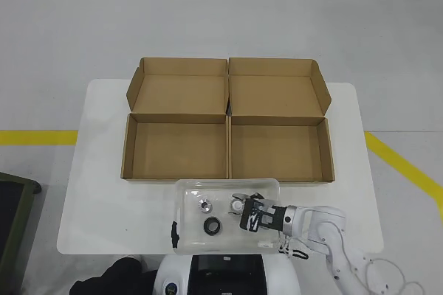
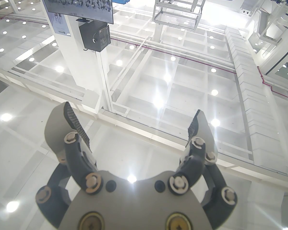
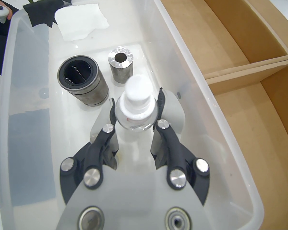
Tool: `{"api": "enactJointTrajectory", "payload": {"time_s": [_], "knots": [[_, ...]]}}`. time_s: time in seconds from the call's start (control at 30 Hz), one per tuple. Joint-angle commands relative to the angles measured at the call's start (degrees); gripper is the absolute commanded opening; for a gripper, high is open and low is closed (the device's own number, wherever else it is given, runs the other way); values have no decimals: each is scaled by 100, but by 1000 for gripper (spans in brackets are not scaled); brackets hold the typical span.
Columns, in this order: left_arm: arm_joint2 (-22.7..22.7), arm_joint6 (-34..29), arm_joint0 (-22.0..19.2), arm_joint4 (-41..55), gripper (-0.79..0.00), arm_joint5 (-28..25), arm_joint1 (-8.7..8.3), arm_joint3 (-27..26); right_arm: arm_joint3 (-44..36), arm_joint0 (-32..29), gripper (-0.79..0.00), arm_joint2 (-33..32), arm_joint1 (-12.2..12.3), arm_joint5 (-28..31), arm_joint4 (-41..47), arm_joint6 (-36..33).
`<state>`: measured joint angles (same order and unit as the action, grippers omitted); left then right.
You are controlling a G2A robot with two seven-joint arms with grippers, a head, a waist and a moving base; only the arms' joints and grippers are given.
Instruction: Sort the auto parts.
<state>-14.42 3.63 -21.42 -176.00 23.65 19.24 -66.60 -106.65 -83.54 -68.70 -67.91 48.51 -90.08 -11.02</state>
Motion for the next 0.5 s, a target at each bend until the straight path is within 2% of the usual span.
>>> {"api": "enactJointTrajectory", "payload": {"time_s": [0.0, 0.47], "knots": [[0, 0, 0, 0, 0, 0, 0, 0, -43, 0, -785, -6, 12, 19, 21, 6], [0, 0, 0, 0, 0, 0, 0, 0, -716, -140, -785, -190, 132, 401, 448, 63]]}}
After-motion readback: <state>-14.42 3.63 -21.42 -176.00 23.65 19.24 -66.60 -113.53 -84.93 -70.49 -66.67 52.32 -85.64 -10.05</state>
